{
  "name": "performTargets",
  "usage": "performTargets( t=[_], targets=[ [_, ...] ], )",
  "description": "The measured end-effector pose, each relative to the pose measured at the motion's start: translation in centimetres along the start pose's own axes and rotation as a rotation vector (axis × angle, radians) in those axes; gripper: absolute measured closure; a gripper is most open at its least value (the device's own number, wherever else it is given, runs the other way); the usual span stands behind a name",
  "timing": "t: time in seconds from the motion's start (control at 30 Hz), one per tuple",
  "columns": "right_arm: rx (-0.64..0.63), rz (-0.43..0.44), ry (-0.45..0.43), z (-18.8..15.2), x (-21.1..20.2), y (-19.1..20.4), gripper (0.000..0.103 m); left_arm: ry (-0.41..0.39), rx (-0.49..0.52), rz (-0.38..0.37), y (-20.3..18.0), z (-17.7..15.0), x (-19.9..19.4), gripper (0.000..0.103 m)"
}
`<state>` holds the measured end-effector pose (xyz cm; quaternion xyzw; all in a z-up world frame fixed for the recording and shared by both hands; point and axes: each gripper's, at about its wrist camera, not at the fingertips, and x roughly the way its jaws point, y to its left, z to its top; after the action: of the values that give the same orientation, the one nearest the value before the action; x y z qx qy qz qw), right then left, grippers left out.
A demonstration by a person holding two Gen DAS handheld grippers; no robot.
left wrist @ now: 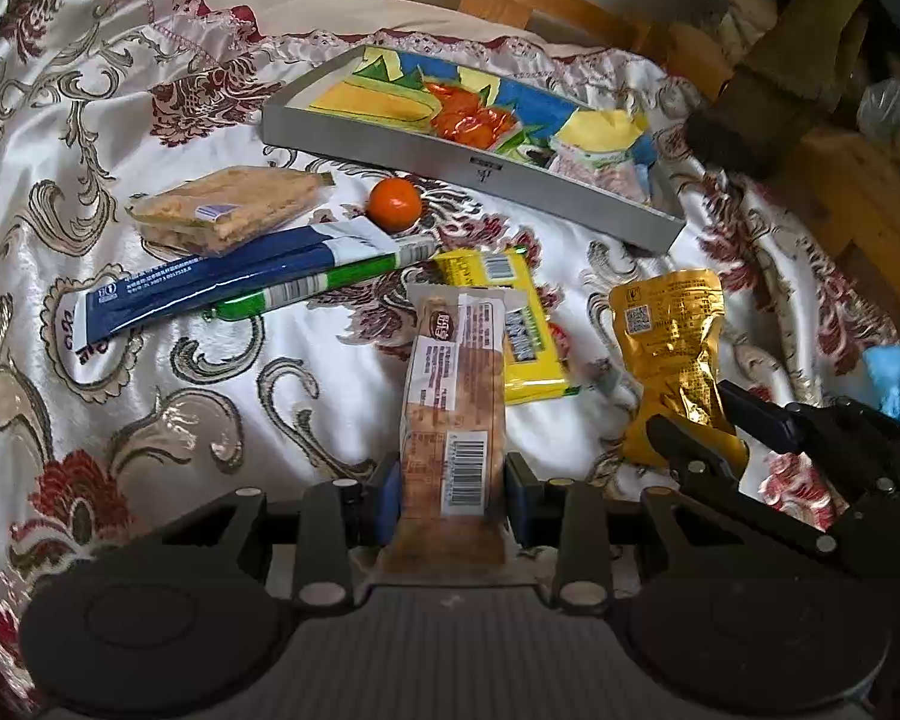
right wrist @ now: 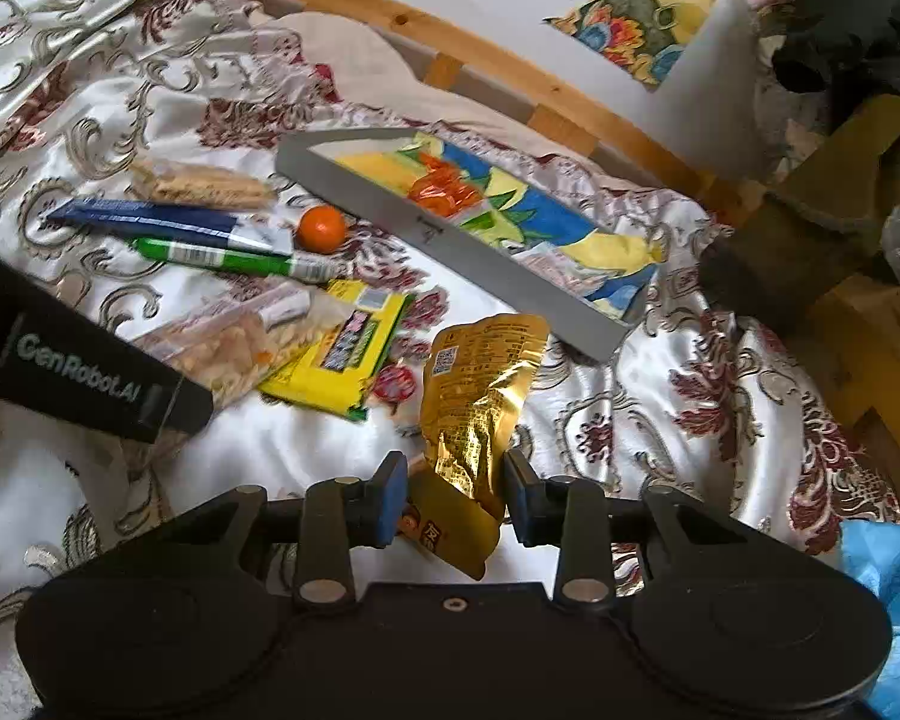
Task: Organize snacks
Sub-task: 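Lift the granola pack and gold foil bag off the bed cover, then lower the granola pack into the grey tray with the left gripper while the right gripper lowers the gold bag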
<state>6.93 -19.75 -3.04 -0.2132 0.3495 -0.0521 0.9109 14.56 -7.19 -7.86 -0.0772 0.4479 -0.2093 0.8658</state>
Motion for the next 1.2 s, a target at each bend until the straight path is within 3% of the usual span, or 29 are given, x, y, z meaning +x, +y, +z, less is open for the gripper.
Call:
performTargets(
  t=[0.37, 0.67, 1.0, 1.2],
  targets=[
    [0.081, -0.069, -0.082, 0.6, -1.0, -2.0, 0.067, -0.132, 0.012, 0.015, -0.8, 0.9, -1.9, 0.066],
    [0.164, -0.114, -0.218, 3.6, 0.0, -6.1, 0.068, -0.265, 0.006, 0.017, -2.7, 7.0, -2.4, 0.065],
    [0.222, -0.173, -0.380, 5.8, 5.6, -11.7, 0.067, -0.336, -0.046, -0.024, -5.3, 14.5, 2.3, 0.065],
    [0.304, -0.146, -0.360, 6.4, 10.5, -14.1, 0.071, -0.332, -0.029, -0.040, -6.7, 18.4, 7.6, 0.065]
  ],
)
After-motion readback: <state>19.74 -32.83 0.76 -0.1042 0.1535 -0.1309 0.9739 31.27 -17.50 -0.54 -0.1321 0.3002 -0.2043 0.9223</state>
